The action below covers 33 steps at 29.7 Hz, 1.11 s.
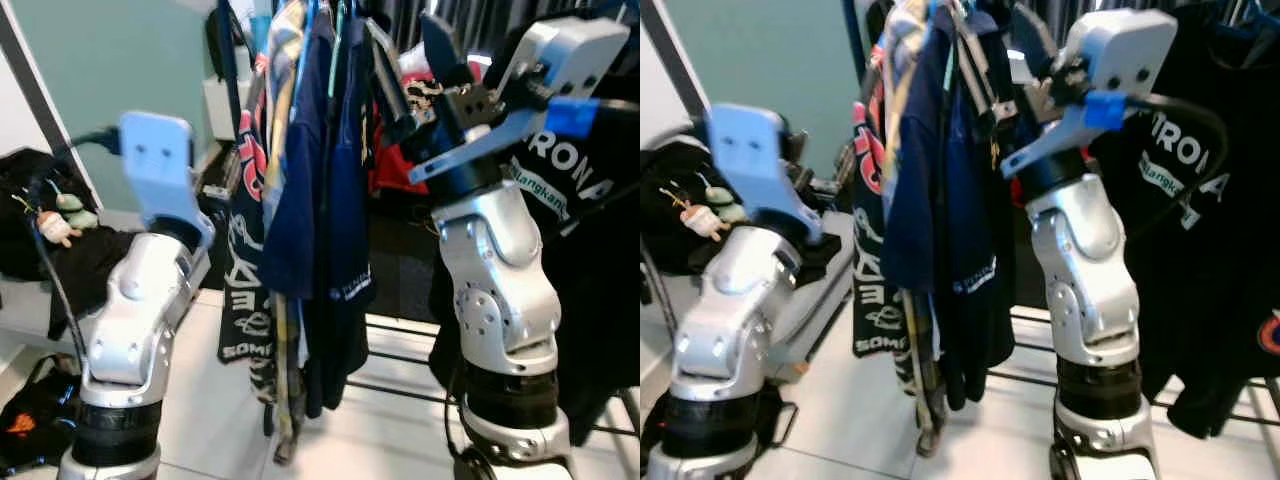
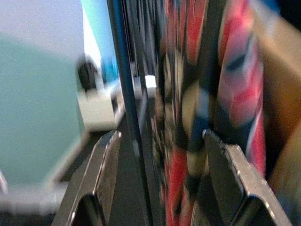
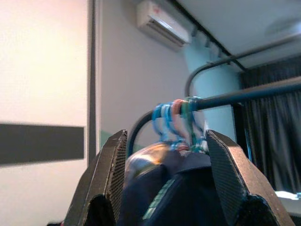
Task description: Hang hanger
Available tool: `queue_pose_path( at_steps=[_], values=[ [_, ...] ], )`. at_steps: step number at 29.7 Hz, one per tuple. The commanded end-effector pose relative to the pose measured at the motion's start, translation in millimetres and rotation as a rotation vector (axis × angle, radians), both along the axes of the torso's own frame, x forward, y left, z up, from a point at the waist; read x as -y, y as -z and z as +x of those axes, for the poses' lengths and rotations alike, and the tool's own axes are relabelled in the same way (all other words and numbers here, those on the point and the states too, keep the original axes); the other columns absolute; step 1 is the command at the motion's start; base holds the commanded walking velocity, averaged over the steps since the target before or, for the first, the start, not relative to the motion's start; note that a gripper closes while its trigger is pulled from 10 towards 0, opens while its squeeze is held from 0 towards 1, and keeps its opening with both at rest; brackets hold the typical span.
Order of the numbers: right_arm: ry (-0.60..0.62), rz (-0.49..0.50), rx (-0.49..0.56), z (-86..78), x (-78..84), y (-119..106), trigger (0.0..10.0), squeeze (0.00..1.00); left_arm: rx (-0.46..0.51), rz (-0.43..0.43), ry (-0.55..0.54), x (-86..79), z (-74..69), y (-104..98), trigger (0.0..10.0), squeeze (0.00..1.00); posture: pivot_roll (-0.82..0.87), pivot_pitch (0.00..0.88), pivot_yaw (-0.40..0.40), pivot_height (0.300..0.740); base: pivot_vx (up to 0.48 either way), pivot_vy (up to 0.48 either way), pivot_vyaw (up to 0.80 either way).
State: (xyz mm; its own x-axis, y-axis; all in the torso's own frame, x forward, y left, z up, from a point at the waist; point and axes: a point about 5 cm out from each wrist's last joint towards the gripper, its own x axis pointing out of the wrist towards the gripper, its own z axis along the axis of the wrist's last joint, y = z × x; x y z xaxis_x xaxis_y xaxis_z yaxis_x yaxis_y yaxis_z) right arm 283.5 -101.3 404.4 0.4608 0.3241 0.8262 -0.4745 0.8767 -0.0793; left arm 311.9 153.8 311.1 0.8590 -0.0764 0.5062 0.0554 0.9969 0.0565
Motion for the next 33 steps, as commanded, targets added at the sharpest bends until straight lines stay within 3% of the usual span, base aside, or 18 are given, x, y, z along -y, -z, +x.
queue_pose_path(
  at_steps=[1, 2, 4, 5, 6, 8, 12, 14, 16, 17, 19, 20, 21, 22, 26, 33],
  values=[
    [-0.097, 0.055, -0.025, 3.1, -7.9, -5.4, 10.0, 0.0, -0.069, 0.009, -0.032, -6.2, -0.1, 21.3, 10.0, 0.0, -0.09, 0.147, 0.02, 0.74, 0.0, 0.0, 0.0],
    [-0.097, 0.055, -0.025, 3.1, -7.9, -5.4, 10.0, 0.0, -0.069, 0.009, -0.032, -6.2, -0.1, 21.3, 10.0, 0.0, -0.09, 0.147, 0.02, 0.74, 0.0, 0.0, 0.0],
    [-0.194, 0.131, -0.115, 17.4, -14.6, -10.4, 10.0, 0.0, -0.203, 0.054, -0.092, -20.8, -0.7, 65.1, 10.0, 0.0, -0.09, 0.146, 0.017, 0.74, 0.0, 0.0, 0.0],
    [-0.194, 0.131, -0.115, 17.4, -14.6, -10.4, 10.0, 0.0, -0.203, 0.054, -0.092, -20.8, -0.7, 65.1, 10.0, 0.0, -0.09, 0.146, 0.017, 0.74, 0.0, 0.0, 0.0],
    [-0.27, 0.142, -0.167, 22.2, -20.8, -11.6, 10.0, 0.0, -0.257, 0.085, -0.117, -27.5, -3.1, 82.7, 10.0, 0.0, -0.09, 0.145, 0.012, 0.74, 0.0, 0.0, 0.0],
    [-0.329, 0.091, -0.232, 27.8, -32.6, -11.6, 10.0, 0.0, -0.301, 0.117, -0.134, -32.9, -7.4, 97.2, 10.0, 0.0, -0.09, 0.147, 0.005, 0.74, 0.0, 0.0, 0.0],
    [-0.34, 0.059, -0.251, 29.4, -37.1, -10.8, 10.0, 0.0, -0.309, 0.116, -0.134, -33.3, -8.6, 99.0, 10.0, 0.0, -0.09, 0.147, 0.005, 0.74, 0.0, 0.0, 0.0],
    [-0.16, 0.026, -0.327, 47.5, -38.7, -9.8, 10.0, 0.0, -0.306, 0.114, -0.129, -31.4, -9.1, 97.5, 10.0, 0.0, -0.09, 0.147, -0.004, 0.74, 0.0, 0.0, 0.0],
    [-0.16, 0.026, -0.327, 47.5, -38.7, -9.8, 10.0, 0.0, -0.306, 0.114, -0.129, -31.4, -9.1, 97.5, 10.0, 0.0, -0.09, 0.147, -0.004, 0.74, 0.0, 0.0, 0.0],
    [0.005, 0.008, -0.327, 56.3, -33.9, -11.2, 10.0, 0.0, -0.304, 0.116, -0.124, -30.2, -8.6, 96.7, 10.0, 0.0, -0.09, 0.148, -0.003, 0.74, 0.0, 0.0, 0.0],
    [0.005, 0.008, -0.327, 56.3, -33.9, -11.2, 10.0, 0.0, -0.304, 0.116, -0.124, -30.2, -8.6, 96.7, 10.0, 0.0, -0.09, 0.148, -0.003, 0.74, 0.0, 0.0, 0.0],
    [0.15, 0.007, -0.319, 63.3, -27.1, -13.4, 10.0, 0.0, -0.304, 0.117, -0.12, -28.8, -8.7, 96.3, 10.0, 0.0, -0.09, 0.146, -0.002, 0.74, 0.0, 0.0, 0.0],
    [0.15, 0.007, -0.319, 63.3, -27.1, -13.4, 10.0, 0.0, -0.304, 0.117, -0.12, -28.8, -8.7, 96.3, 10.0, 0.0, -0.09, 0.146, -0.002, 0.74, 0.0, 0.0, 0.0],
    [0.255, 0.006, -0.302, 68.1, -19.9, -15.2, 10.0, 0.0, -0.303, 0.118, -0.116, -27.6, -8.6, 96.2, 10.0, 0.0, -0.09, 0.145, -0.002, 0.74, 0.0, 0.0, 0.0],
    [0.299, 0.022, -0.323, 74.2, -13.0, -13.5, 10.0, 0.0, -0.302, 0.117, -0.113, -26.9, -8.5, 95.6, 10.0, 0.0, -0.09, 0.144, -0.003, 0.74, 0.0, 0.0, 0.0],
    [0.22, 0.073, -0.52, 99.3, 0.1, -0.7, 10.0, 0.0, -0.284, 0.121, -0.115, -27.1, -9.1, 94.3, 10.0, 0.0, -0.09, 0.137, -0.004, 0.74, 0.0, 0.0, 0.0]
  ],
)
